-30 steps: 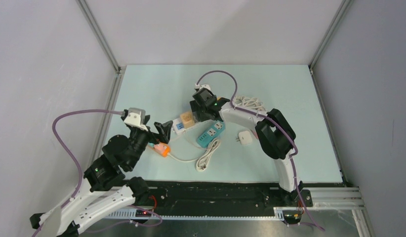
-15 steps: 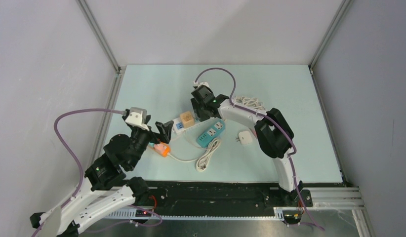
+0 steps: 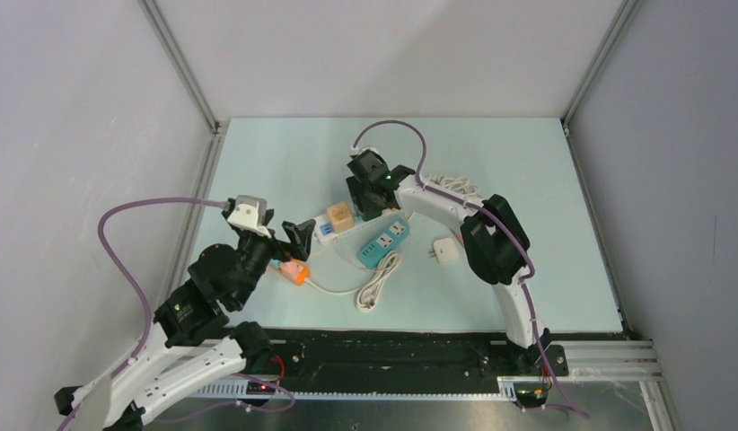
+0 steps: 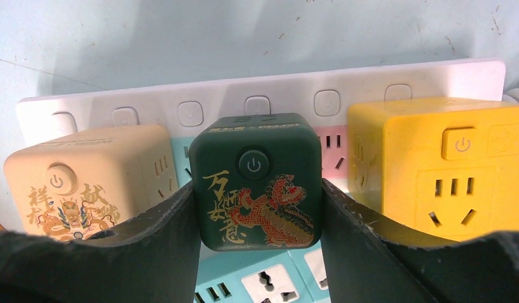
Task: Insert the plug
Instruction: Insert the plug into the socket.
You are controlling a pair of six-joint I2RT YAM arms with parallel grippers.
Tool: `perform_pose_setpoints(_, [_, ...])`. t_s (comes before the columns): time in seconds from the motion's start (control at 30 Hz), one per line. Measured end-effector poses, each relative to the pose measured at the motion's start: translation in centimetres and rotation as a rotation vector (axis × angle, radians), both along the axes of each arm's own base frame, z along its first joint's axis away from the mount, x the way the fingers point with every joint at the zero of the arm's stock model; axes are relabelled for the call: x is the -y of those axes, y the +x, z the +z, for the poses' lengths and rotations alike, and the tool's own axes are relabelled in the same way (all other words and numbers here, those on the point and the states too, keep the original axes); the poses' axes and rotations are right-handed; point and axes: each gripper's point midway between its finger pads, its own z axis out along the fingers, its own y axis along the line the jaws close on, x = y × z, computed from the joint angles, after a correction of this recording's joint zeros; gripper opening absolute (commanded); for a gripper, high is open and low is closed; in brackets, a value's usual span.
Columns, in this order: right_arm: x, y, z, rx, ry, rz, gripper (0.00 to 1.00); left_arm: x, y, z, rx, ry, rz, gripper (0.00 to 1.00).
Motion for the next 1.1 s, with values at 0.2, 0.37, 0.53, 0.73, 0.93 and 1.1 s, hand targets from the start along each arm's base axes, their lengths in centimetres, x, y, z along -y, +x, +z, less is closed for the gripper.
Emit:
perform_pose_setpoints(0.2, [-0.07,-0.04,-0.14,-0.02,0.0,0.007,0.0,0.0,0.0,0.0,0.0,0.0,0.0,1.0])
perform_pose_setpoints(0.37, [-0.11,0.0,-0.22,-0.057,-0.015,0.019,0.0,0.0,0.0,0.0,0.0,0.0,0.0,1.0])
perform_pose_setpoints(0.53, [-0.09,-0.07,-0.37,-0.078,-0.024,0.029,0.0,-0.01,0.0,0.01,0.0,0.0,0.0,1.0])
perform_pose_setpoints(0.73, [-0.08,-0.09,-0.43,-0.111,-0.048,0.043,0.0,0.0,0.0,-0.02,0.0,0.0,0.0,1.0])
perform_pose_setpoints(0.93, [0.01,-0.15,-0.46,-0.101,-0.047,0.043,0.12,0.0,0.01,-0.09,-0.001,0.001,0.0,1.0])
perform_pose_setpoints(1.1, [-0.04,-0.05,-0.13,-0.082,-0.04,0.037,0.63,0.01,0.01,-0.13,-0.002,0.002,0.0,1.0])
